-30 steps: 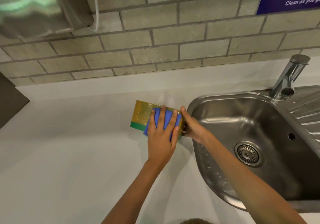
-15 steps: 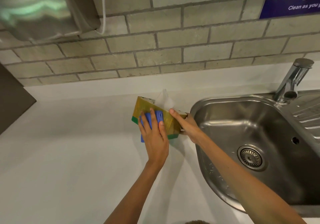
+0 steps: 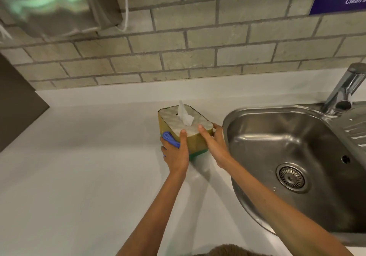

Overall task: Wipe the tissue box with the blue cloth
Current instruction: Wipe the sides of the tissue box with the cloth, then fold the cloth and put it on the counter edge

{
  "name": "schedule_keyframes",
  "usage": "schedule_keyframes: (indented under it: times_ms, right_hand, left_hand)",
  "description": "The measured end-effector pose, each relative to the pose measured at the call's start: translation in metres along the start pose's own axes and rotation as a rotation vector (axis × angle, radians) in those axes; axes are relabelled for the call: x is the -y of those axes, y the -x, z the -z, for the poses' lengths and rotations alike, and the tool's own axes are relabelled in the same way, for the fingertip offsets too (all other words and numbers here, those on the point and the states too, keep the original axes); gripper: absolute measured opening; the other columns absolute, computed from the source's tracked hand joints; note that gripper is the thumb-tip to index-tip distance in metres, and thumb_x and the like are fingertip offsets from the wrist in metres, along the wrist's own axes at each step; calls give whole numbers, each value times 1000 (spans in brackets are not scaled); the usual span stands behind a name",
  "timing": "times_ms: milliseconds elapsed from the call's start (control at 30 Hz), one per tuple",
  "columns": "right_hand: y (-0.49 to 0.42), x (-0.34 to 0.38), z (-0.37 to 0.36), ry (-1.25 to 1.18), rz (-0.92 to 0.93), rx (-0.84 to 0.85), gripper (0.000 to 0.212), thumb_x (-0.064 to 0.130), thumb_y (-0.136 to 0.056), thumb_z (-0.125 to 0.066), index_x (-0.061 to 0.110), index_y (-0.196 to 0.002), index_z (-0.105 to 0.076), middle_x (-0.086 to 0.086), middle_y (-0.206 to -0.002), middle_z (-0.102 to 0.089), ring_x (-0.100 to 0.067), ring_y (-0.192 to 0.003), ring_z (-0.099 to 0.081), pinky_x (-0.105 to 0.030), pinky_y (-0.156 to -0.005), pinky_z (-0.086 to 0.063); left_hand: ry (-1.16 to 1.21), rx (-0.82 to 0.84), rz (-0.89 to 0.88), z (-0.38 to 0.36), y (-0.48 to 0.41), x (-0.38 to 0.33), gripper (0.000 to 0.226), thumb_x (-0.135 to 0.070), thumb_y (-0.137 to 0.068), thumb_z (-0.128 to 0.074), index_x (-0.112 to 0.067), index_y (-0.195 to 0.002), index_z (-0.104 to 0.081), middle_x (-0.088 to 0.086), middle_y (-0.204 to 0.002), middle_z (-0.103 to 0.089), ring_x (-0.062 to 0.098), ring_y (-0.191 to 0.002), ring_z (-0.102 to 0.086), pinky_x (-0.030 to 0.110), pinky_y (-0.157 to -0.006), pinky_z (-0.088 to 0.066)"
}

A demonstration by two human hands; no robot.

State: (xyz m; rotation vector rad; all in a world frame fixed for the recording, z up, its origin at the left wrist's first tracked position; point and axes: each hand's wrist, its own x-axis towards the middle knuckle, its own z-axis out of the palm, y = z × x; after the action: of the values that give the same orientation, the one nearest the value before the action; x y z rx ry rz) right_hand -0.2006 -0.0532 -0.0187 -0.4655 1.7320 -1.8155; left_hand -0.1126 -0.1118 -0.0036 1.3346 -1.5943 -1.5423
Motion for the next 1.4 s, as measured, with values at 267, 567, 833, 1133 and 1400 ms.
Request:
schedule_keyframes:
  times_ms: [267,567,833,1133,1400]
  right_hand:
    - [15,-22,-2,76,76,0,44,19,-90,-56,19,-128,-32,3,-121,-43,-9,-109,-47,-1,-69,-46]
    - [31,-28,0,97,137,1,45,12,-90,-54,14,-130,-33,-1,-128,-43,-14,-119,-45,-8,-82,-47]
    - [46,-33,-14,135,130,98,48,11,-93,-49,10,-137,-30,-9,-142,-36,-20,-129,-41,-42,-109,-38]
    - [47,-33,-20,252,78,279,57,10,-94,-40,22,-146,-20,1,-151,-26,-7,-135,-29,-24,-110,-29]
    - [58,-27,-16,351,107,321,57,34,-82,-65,25,-135,-45,7,-135,-49,0,-119,-40,-3,-88,-31]
  left_hand:
    - [124,-86,100,9,-11,11,52,-45,-95,-38,-12,-135,-39,15,-127,-57,31,-114,-55,37,-97,-43]
    - [264,-74,-26,0,-6,22,68,-26,-87,-62,-15,-142,-25,9,-135,-49,23,-119,-52,28,-96,-43]
    - [201,-175,85,8,-26,10,54,-36,-92,-52,-10,-137,-38,14,-131,-55,31,-119,-53,36,-101,-43]
    - [422,-22,252,36,-13,16,22,-25,-94,-49,-5,-103,-54,15,-101,-57,24,-83,-59,41,-76,-52]
    - [700,291,402,70,8,25,48,-37,-94,-40,-3,-127,-50,21,-121,-56,35,-101,-60,43,-80,-52]
